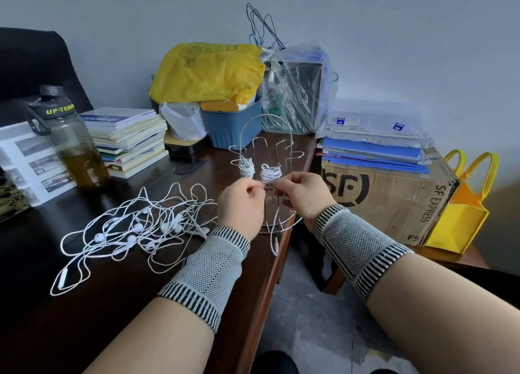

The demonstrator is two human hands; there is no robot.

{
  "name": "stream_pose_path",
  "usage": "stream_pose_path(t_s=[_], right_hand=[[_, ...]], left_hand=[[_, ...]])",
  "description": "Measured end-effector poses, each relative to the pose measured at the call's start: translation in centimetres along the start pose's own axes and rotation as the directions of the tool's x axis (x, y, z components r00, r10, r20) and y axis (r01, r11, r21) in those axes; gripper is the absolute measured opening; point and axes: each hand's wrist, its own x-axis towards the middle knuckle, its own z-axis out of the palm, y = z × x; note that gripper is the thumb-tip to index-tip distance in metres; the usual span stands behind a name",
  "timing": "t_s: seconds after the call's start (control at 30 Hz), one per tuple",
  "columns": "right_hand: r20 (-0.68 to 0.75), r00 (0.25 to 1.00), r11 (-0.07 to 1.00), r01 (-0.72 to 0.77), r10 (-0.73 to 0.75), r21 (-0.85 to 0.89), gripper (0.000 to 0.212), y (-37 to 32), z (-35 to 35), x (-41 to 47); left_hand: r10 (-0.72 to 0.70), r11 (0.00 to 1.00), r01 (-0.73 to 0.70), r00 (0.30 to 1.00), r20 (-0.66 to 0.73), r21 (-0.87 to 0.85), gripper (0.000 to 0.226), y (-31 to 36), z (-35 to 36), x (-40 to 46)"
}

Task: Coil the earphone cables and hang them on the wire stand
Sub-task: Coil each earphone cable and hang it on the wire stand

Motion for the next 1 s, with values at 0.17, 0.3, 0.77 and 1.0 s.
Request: stream_pose_path(t_s=[0.17,0.3,0.77,1.0], right_hand=[[-0.017,0.999,0.999,0.038,-0.038,0.03,0.017,0.6,-0.2,-0.1],[-0.011,0.999,0.997,0.044,-0.043,0.065,0.015,0.6,-0.3,-0.2],[-0.251,0.952,0.984,0.176,-0.174,-0.012,0.015,0.5,0.7,-0.8],[-0.247,0.944,0.976,0.214,-0.217,-0.036,0.01,0.4,0.6,-1.3]], left_hand=[[-0.091,0.987,0.085,0.995,-0.037,-0.133,0.029,0.3,1.4,0.2],[-0.162,0.912,0.165,0.986,0.042,-0.375,0.027,0.3,2.6,0.2],[-0.201,0.628,0.267,0.963,0.178,-0.731,0.024,-0.7,3.0,0.6],[-0.198,0.631,0.274,0.962,0.19,-0.726,0.022,-1.1,3.1,0.7]])
